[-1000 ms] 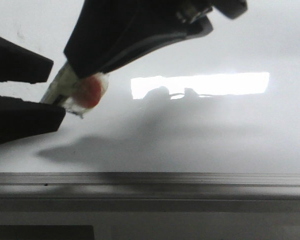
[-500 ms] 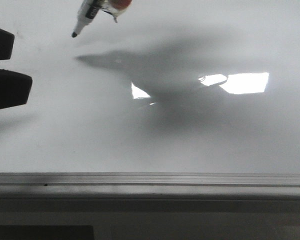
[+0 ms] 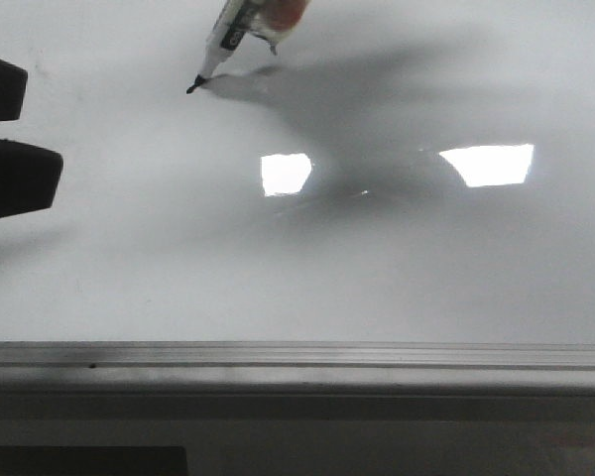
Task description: Write number 3 on whiteboard
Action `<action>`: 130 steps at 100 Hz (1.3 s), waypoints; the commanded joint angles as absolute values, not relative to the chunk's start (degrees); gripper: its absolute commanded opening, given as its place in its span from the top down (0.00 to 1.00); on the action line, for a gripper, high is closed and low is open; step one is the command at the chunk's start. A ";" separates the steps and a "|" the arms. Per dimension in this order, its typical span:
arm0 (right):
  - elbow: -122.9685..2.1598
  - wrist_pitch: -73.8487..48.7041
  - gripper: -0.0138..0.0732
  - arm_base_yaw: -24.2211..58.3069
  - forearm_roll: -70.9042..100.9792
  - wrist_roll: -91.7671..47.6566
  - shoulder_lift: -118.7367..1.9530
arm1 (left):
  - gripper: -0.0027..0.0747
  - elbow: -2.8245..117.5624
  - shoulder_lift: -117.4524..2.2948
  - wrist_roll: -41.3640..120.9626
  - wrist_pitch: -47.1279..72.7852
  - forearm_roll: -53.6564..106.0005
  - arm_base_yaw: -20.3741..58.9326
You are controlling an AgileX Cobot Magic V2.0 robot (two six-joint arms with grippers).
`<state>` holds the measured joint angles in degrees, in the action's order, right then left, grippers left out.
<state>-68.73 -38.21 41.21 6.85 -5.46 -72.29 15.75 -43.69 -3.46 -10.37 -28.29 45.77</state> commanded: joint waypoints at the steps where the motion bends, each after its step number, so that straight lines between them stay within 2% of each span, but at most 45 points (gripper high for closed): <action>1: -70.71 -38.01 0.92 39.59 2.66 -4.61 -69.82 | 0.46 17.37 -43.41 -4.02 -13.91 -27.09 46.20; 11: -70.46 -42.07 0.92 39.58 4.34 -4.00 -69.84 | 0.46 17.37 -43.41 -4.02 -14.01 -27.09 46.20; 30: -67.90 -41.70 0.92 41.51 5.79 -4.00 -73.22 | 0.46 17.37 -43.41 -4.02 -14.11 -27.09 46.20; 63: -67.63 -48.56 0.92 42.27 5.37 -1.97 -71.02 | 0.46 17.37 -43.41 -4.02 -14.11 -27.09 46.20; 88: -66.87 -38.95 0.92 46.64 5.51 -1.97 -75.57 | 0.46 17.37 -43.41 -4.02 -14.11 -27.09 46.20; 104: -66.87 -38.30 0.92 47.94 5.63 -1.97 -73.94 | 0.46 17.37 -43.78 -4.02 -15.13 -27.09 46.20; 130: -66.95 -36.50 0.92 54.39 5.63 -2.22 -73.21 | 0.46 17.37 -47.99 -4.02 -19.36 -27.09 46.20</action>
